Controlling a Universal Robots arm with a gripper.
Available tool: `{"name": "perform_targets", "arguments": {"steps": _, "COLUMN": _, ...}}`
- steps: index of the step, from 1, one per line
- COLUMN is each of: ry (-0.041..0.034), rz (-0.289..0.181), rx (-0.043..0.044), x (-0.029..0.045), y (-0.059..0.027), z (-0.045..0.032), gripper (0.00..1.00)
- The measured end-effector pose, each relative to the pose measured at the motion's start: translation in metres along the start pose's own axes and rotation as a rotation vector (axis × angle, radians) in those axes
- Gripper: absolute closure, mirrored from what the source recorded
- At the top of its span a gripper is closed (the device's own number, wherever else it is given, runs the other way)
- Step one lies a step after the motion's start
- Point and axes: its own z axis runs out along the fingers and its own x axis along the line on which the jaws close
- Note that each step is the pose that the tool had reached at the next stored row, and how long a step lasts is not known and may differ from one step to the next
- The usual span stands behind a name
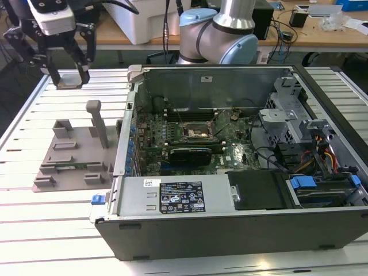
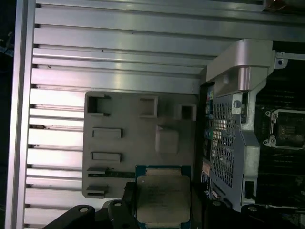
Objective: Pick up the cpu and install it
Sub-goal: 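Pick up the cpu and move it towards the insertion slot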
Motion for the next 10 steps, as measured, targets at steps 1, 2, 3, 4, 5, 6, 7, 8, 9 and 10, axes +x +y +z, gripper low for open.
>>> {"name": "perform_targets", "arguments": {"steps": 1, "ry": -0.0001, "rz": 0.000, "rx": -0.0001, "x": -0.0036, "y": -0.0002, "z": 0.0001, "gripper": 0.46}}
{"name": "perform_targets", "arguments": {"steps": 2, "ry": -0.0001, "rz": 0.000, "rx": -0.0001, "x": -0.0098, "y": -0.0005, "z": 0.0002, "gripper": 0.46}}
{"name": "perform_targets", "arguments": {"steps": 3, "ry": -0.0001, "rz": 0.000, "rx": -0.0001, "x": -0.0138, "y": -0.0007, "z": 0.0003, "gripper": 0.46}}
{"name": "perform_targets", "arguments": {"steps": 4, "ry": -0.0001, "rz": 0.000, "rx": -0.0001, "x": -0.0175, "y": -0.0010, "z": 0.0003, "gripper": 0.46}}
{"name": "perform_targets", "arguments": {"steps": 5, "ry": -0.0001, "rz": 0.000, "rx": -0.0001, "x": -0.0270, "y": -0.0015, "z": 0.0005, "gripper": 0.46}}
{"name": "perform_targets", "arguments": {"steps": 6, "ry": -0.0001, "rz": 0.000, "rx": -0.0001, "x": -0.0340, "y": -0.0019, "z": 0.0006, "gripper": 0.46}}
{"name": "perform_targets", "arguments": {"steps": 7, "ry": 0.0000, "rz": 0.000, "rx": -0.0001, "x": -0.0400, "y": -0.0023, "z": 0.0007, "gripper": 0.46}}
{"name": "perform_targets", "arguments": {"steps": 8, "ry": 0.0001, "rz": 0.000, "rx": 0.0000, "x": -0.0437, "y": -0.0025, "z": 0.0008, "gripper": 0.46}}
{"name": "perform_targets", "arguments": {"steps": 9, "ry": 0.0004, "rz": 0.000, "rx": 0.0001, "x": -0.0474, "y": -0.0026, "z": 0.0008, "gripper": 0.46}}
{"name": "perform_targets", "arguments": {"steps": 10, "ry": 0.0007, "rz": 0.000, "rx": -0.0001, "x": -0.0516, "y": -0.0028, "z": 0.0009, "gripper": 0.46}}
